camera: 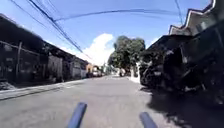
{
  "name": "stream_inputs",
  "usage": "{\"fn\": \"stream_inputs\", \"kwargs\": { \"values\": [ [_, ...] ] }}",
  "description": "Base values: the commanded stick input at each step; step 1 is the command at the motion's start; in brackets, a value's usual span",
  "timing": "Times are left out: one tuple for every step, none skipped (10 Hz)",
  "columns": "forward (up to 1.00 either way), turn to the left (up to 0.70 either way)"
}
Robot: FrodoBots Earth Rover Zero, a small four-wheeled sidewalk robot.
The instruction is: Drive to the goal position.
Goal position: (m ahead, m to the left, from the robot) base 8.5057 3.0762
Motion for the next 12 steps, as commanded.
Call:
{"fn": "stream_inputs", "kwargs": {
  "values": [
    [1.00, 0.00],
    [1.00, 0.00],
    [1.00, 0.00],
    [1.00, -0.19],
    [1.00, -0.40],
    [1.00, -0.40],
    [1.00, -0.16],
    [1.00, -0.06],
    [1.00, 0.00],
    [1.00, 0.00],
    [1.00, 0.00],
    [1.00, 0.00]
  ]
}}
